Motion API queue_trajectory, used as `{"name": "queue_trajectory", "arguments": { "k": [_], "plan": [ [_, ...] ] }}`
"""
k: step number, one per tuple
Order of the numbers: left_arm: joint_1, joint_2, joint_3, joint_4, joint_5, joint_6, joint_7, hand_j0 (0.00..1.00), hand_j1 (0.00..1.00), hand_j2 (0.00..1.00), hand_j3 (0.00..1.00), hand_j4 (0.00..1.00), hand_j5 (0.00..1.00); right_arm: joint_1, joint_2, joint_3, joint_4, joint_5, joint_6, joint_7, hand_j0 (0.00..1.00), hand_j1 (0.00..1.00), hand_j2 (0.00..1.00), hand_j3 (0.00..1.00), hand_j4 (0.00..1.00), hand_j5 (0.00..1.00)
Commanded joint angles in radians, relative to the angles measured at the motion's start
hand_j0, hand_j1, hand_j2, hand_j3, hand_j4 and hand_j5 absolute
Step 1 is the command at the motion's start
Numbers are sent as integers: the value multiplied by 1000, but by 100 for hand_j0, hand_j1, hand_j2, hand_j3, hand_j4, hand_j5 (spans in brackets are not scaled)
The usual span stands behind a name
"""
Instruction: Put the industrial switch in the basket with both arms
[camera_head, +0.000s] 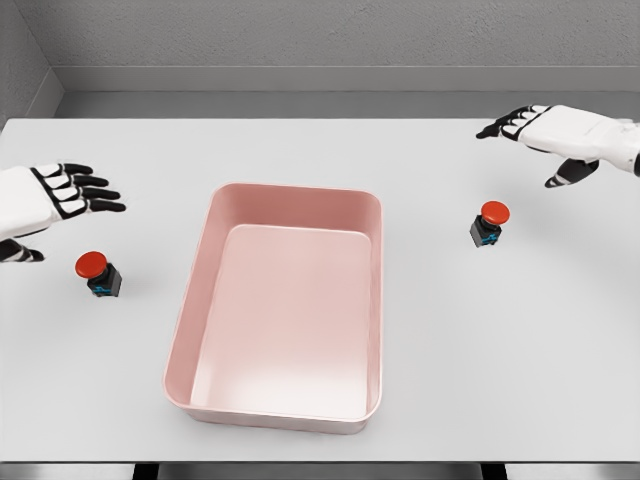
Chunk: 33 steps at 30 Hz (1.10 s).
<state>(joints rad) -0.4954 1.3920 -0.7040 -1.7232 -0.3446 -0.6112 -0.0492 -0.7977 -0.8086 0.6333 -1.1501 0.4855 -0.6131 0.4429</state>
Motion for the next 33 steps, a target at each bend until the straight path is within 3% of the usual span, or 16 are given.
{"name": "queue_trajectory", "arguments": {
  "k": [1, 4, 7, 10, 11, 15, 17, 20, 23, 28, 30, 32, 33],
  "plan": [
    [-3, 12, -8, -1, -50, 0, -1, 100, 100, 100, 100, 100, 100, 0, -1, 5, 0, -5, 2, -15, 100, 100, 100, 100, 100, 100],
    [-9, -59, 6, -1, -195, 0, -1, 100, 100, 100, 100, 100, 100, 0, -1, 16, 0, -5, 2, -20, 100, 100, 100, 100, 100, 100],
    [-6, -48, 3, -1, -189, 0, 9, 100, 100, 100, 100, 100, 100, 0, -3, 20, 1, -7, 2, -20, 100, 100, 100, 100, 100, 100],
    [-6, -51, 1, 20, -197, 0, 6, 100, 100, 100, 100, 100, 100, -3, -3, 140, -3, -5, 2, -21, 100, 100, 100, 100, 100, 100],
    [-3, -50, -2, 36, -208, 0, -1, 100, 100, 100, 100, 100, 100, -9, -3, 140, -2, -7, 2, -23, 100, 100, 100, 100, 100, 100],
    [-9, -91, -5, 60, -356, 0, -5, 100, 100, 100, 100, 100, 100, -38, -35, 140, -6, -12, 2, -12, 100, 100, 100, 100, 100, 100],
    [-22, -120, -5, 60, -363, 0, -5, 100, 100, 100, 100, 100, 100, -51, -69, 144, -10, -8, 2, -9, 100, 100, 100, 100, 100, 100],
    [-22, -171, -8, 60, -392, 0, -5, 100, 100, 100, 100, 100, 100, -57, -61, 166, -31, -5, 2, 16, 100, 100, 100, 100, 100, 100],
    [-8, -160, -9, 68, -422, 0, -5, 100, 100, 100, 100, 100, 100, -84, -46, 226, -31, -2, 2, 16, 100, 100, 100, 100, 100, 100],
    [0, -163, -11, 77, -422, 0, -1, 100, 100, 100, 100, 100, 100, -86, -41, 243, -36, -1, 2, 16, 100, 100, 100, 100, 100, 100],
    [17, -160, -11, 77, -395, 0, 14, 100, 100, 100, 100, 100, 100, -86, -40, 247, -40, -1, 2, 16, 100, 100, 100, 100, 100, 100],
    [44, -156, -11, 77, -389, 0, 103, 100, 100, 100, 100, 100, 100, -86, -40, 247, -40, -1, 2, 16, 100, 100, 100, 100, 100, 100],
    [48, -156, -11, 79, -390, 0, 104, 100, 100, 100, 100, 100, 100, -84, -40, 247, -42, -1, 2, 16, 100, 100, 100, 100, 100, 100]
  ]
}}
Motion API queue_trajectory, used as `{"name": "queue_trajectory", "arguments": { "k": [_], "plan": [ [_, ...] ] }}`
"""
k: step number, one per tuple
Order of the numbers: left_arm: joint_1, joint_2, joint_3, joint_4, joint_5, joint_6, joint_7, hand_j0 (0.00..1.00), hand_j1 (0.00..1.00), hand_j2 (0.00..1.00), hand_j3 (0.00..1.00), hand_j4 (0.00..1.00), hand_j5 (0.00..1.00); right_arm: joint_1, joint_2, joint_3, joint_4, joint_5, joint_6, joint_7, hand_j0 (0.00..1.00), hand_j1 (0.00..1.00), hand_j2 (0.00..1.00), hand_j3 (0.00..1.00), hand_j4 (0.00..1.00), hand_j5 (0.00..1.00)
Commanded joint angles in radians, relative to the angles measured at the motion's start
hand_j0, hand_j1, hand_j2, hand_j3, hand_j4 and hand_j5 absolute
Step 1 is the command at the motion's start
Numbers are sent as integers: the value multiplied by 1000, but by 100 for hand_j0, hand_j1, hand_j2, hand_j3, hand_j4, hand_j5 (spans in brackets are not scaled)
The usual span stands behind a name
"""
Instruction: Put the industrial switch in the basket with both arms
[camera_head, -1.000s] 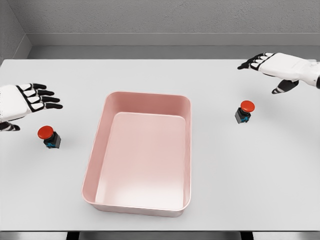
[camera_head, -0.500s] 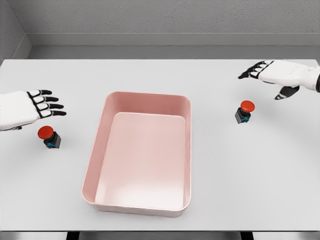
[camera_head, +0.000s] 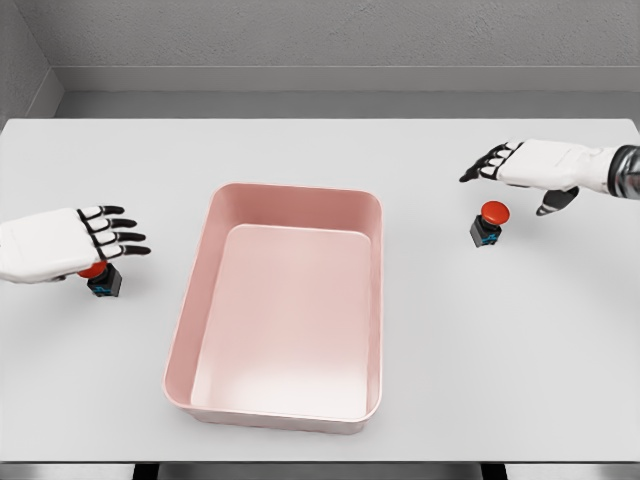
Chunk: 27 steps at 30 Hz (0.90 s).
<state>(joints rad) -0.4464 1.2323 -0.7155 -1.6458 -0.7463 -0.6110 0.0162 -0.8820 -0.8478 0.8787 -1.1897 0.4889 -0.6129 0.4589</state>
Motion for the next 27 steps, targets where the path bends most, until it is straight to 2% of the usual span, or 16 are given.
{"name": "queue_trajectory", "arguments": {
  "k": [1, 7, 14, 27],
  "plan": [
    [0, 4, 1, 1, 12, 0, 39, 100, 100, 100, 100, 100, 100, 0, -1, 2, -2, -4, 2, 0, 100, 100, 100, 100, 100, 100],
    [28, 23, 1, 4, 7, 0, 37, 100, 100, 100, 100, 100, 100, 5, -2, 17, -24, -6, 2, -3, 100, 100, 100, 100, 100, 100],
    [25, 15, 2, 83, 4, 0, 37, 100, 100, 100, 100, 100, 100, 20, 1, 22, -44, -6, 2, -3, 100, 100, 100, 100, 100, 100],
    [26, -2, 2, 77, -1, 0, 31, 100, 100, 100, 100, 100, 100, 40, -2, 22, -57, -6, 2, -5, 100, 100, 100, 100, 100, 100]
  ]
}}
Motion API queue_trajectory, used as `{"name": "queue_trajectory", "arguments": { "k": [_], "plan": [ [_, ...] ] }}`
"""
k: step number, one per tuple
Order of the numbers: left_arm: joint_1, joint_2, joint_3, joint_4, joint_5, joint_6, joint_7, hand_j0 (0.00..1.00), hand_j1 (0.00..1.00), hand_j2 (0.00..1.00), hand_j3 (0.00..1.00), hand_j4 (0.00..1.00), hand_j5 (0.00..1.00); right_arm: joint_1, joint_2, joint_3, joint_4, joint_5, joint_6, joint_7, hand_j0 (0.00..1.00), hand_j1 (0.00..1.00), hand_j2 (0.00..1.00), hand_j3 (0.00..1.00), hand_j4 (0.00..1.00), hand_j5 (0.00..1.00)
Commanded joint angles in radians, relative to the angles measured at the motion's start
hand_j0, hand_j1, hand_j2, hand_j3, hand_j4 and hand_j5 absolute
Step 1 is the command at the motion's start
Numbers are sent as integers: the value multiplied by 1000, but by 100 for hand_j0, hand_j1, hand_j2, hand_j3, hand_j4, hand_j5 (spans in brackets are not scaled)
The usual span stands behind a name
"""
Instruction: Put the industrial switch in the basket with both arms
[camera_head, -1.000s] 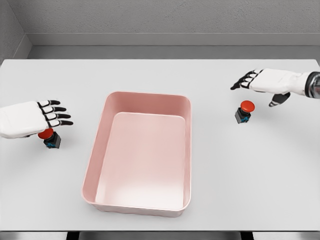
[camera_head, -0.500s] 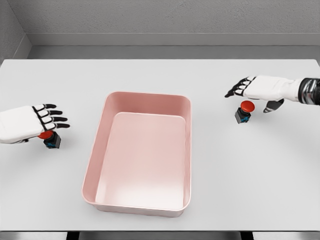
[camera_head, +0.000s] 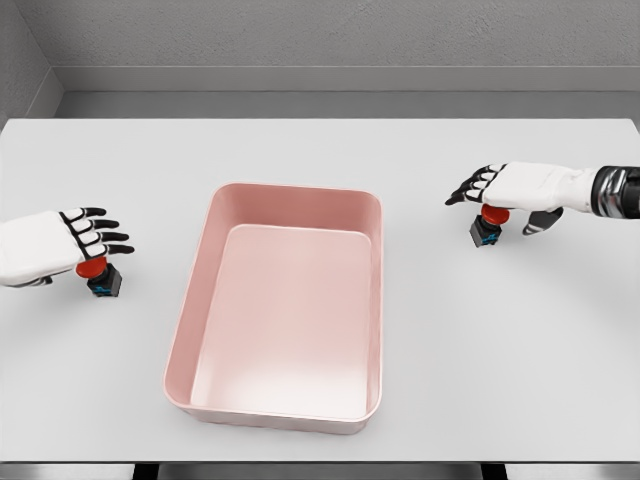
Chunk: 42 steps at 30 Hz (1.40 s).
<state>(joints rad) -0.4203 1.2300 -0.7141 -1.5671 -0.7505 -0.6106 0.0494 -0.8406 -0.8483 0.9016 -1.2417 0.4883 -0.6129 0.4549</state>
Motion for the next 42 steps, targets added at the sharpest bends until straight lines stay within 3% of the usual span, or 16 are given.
{"name": "queue_trajectory", "arguments": {
  "k": [1, 7, 27, 28, 30, 33, 42],
  "plan": [
    [0, -1, 1, -5, 2, 0, -3, 100, 100, 100, 100, 100, 100, 0, -3, -1, -22, -5, 2, -2, 100, 100, 100, 100, 100, 100],
    [2, -24, -22, -5, 0, 0, -2, 100, 100, 100, 100, 100, 100, 5, -6, -1, -32, -5, 2, -7, 98, 98, 98, 98, 98, 98],
    [2, -50, -44, 12, 2, 0, 4, 100, 100, 100, 100, 100, 100, 25, -18, -1, -28, -7, 2, -7, 75, 75, 75, 75, 75, 75],
    [2, -49, -44, 12, 2, 0, 1, 96, 96, 96, 96, 96, 96, 25, -18, -1, -28, -7, 2, -7, 74, 74, 74, 74, 74, 74],
    [2, -47, -44, 12, 2, 0, -3, 76, 76, 76, 76, 76, 76, 25, -20, -3, -28, -7, 2, -7, 70, 70, 70, 70, 70, 70],
    [0, -44, -44, 13, 5, 0, -2, 63, 63, 63, 63, 63, 63, 25, -18, -1, -28, -8, 2, -7, 67, 67, 67, 67, 67, 67],
    [0, -40, -42, 15, 10, 0, 0, 45, 45, 45, 45, 45, 45, 26, -21, -1, -24, -8, 2, -7, 54, 54, 54, 54, 54, 54]
  ]
}}
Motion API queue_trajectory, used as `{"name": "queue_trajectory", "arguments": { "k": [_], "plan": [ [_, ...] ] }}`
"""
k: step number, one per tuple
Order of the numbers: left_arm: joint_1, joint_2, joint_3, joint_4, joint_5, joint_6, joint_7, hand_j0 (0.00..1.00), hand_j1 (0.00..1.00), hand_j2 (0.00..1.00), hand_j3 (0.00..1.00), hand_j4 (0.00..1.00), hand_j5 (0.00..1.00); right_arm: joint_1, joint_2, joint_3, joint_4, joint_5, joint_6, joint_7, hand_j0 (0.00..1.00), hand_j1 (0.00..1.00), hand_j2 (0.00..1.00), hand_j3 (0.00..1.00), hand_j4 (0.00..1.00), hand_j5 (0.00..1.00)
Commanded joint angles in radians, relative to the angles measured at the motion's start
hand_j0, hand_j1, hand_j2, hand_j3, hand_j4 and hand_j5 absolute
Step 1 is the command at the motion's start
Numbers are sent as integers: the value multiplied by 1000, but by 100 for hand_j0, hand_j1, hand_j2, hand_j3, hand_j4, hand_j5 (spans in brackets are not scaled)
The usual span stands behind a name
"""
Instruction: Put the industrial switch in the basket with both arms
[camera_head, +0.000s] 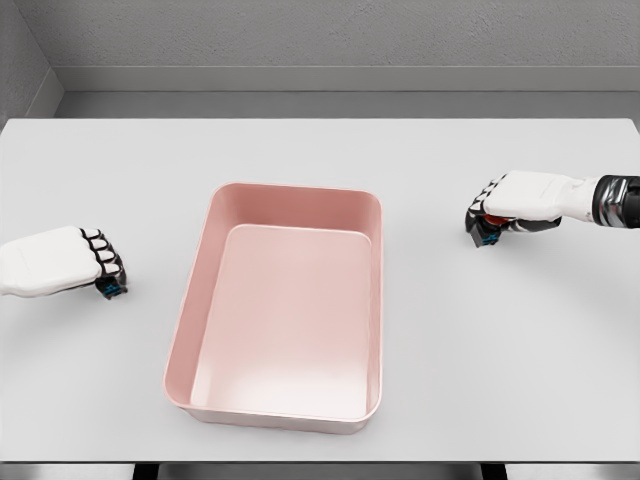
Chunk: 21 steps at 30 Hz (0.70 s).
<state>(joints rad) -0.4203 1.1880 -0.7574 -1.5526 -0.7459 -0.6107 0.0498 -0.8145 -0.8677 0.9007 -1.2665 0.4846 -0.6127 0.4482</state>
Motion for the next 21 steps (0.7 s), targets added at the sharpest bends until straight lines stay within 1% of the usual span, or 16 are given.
{"name": "queue_trajectory", "arguments": {
  "k": [1, 2, 7, 9, 10, 11, 12, 13, 14, 15, 16, 17, 18, 19, 21],
  "plan": [
    [0, 4, 1, 0, 6, 0, -1, 44, 44, 44, 44, 44, 44, 0, -1, 0, 1, -4, 2, 0, 53, 53, 53, 53, 53, 53],
    [0, 4, 1, 0, 6, 0, -1, 44, 44, 44, 44, 44, 44, 0, -2, -2, 1, -4, 2, 0, 51, 51, 51, 51, 51, 51],
    [-14, 5, 20, -11, 11, 0, 4, 45, 45, 45, 45, 45, 45, -2, -4, -8, 1, -9, 2, 0, 51, 51, 51, 51, 51, 51],
    [-25, 7, 20, -32, 23, 0, 4, 45, 45, 45, 45, 45, 45, -3, -4, -9, 1, -9, 2, 0, 48, 48, 48, 48, 48, 48],
    [-29, 28, 23, -49, 28, 0, 4, 45, 45, 45, 45, 45, 45, -5, -4, -9, -1, -9, 2, 0, 48, 48, 48, 48, 48, 48],
    [-20, 32, 69, -78, 29, 0, 2, 45, 45, 45, 45, 45, 45, -6, -4, -11, -1, -11, 2, 0, 48, 48, 48, 48, 48, 48],
    [-17, 35, 90, -104, 40, 0, 1, 45, 45, 45, 45, 45, 45, -9, -5, -14, -1, -11, 2, 0, 48, 48, 48, 48, 48, 48],
    [-25, 71, 93, -126, 46, 0, 1, 45, 45, 45, 45, 45, 45, -12, -5, -16, -1, -12, 2, 0, 48, 48, 48, 48, 48, 48],
    [-26, 76, 101, -138, 57, 0, 1, 45, 45, 45, 45, 45, 45, -12, -5, -22, -2, -12, 2, 0, 48, 48, 48, 48, 48, 48],
    [-14, 78, 147, -153, 60, 0, 1, 45, 45, 45, 45, 45, 45, -14, -5, -26, -2, -12, 2, -2, 48, 48, 48, 48, 48, 48],
    [-17, 81, 153, -172, 63, 0, -1, 45, 45, 45, 45, 45, 45, -14, -5, -31, -4, -12, 2, -2, 48, 48, 48, 48, 48, 48],
    [-17, 102, 165, -185, 76, 0, -1, 45, 45, 45, 45, 45, 45, -15, -7, -32, -4, -14, 2, -5, 48, 48, 48, 48, 48, 48],
    [-25, 102, 170, -201, 77, 0, -1, 45, 45, 45, 45, 45, 45, -21, -7, -32, -5, -24, 2, -3, 48, 48, 48, 48, 48, 48],
    [-25, 99, 190, -211, 80, 0, -1, 45, 45, 45, 45, 45, 45, -21, -13, -42, -5, -37, 2, -3, 48, 48, 48, 48, 48, 48],
    [-40, 87, 194, -212, 83, 0, -1, 45, 45, 45, 45, 45, 45, -21, -16, -45, -19, -40, 2, -3, 48, 48, 48, 48, 48, 48]
  ]
}}
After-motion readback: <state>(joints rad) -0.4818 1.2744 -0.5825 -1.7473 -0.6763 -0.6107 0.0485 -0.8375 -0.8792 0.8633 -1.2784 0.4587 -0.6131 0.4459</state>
